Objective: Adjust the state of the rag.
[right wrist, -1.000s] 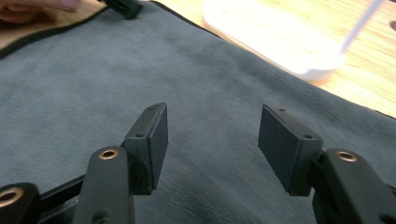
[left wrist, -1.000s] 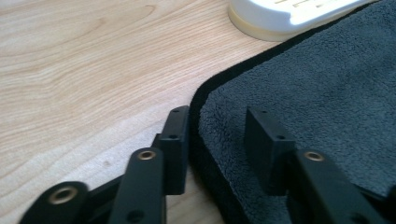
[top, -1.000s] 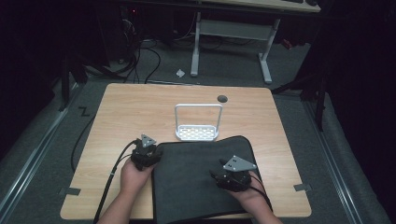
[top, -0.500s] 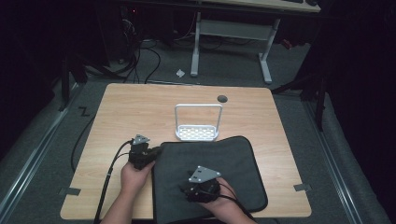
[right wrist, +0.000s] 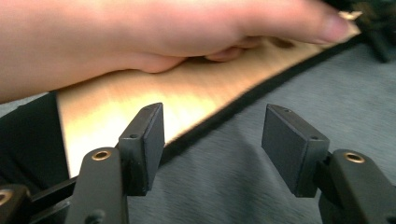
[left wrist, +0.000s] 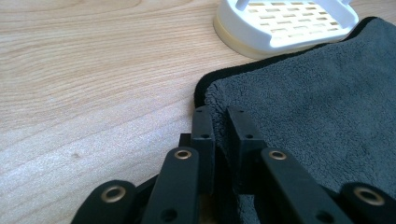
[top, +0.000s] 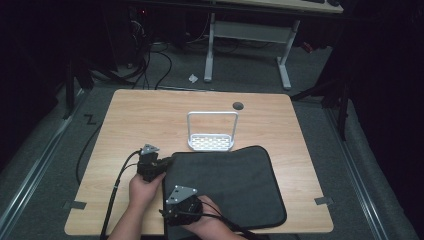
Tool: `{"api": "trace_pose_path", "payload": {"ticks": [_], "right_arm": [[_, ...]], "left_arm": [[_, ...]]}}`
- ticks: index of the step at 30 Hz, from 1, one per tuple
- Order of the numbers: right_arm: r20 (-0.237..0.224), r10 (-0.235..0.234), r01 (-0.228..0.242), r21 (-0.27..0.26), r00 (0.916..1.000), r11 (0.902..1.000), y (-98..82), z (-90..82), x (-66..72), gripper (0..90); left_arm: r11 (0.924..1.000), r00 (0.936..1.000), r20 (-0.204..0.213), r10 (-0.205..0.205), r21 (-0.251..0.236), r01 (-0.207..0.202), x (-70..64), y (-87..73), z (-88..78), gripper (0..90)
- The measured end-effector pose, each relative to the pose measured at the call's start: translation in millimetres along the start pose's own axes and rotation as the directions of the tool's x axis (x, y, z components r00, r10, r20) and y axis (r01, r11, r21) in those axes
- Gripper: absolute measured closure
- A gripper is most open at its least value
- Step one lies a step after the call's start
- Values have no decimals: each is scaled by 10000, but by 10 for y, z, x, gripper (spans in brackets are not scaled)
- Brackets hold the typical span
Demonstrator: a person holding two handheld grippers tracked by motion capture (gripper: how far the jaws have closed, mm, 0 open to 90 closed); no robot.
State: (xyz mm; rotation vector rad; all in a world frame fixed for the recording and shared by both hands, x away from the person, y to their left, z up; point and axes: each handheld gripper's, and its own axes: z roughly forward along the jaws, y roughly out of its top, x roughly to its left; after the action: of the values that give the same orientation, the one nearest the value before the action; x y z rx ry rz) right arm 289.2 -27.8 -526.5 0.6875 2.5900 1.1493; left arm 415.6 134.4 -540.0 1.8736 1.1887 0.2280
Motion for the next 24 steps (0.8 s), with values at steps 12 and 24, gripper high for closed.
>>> {"api": "trace_pose_path", "payload": {"ticks": [12, 24], "right_arm": [[187, -610, 598, 588, 9980, 9965, -65, 29, 103, 500], [807, -691, 682, 138, 9943, 9976, -139, -227, -5, 814]], "left_arm": [[10000, 10000, 40, -54, 16, 54, 8, 1, 2, 819], [10000, 9999, 105, -87, -37, 87, 14, -1, -4, 818]]}}
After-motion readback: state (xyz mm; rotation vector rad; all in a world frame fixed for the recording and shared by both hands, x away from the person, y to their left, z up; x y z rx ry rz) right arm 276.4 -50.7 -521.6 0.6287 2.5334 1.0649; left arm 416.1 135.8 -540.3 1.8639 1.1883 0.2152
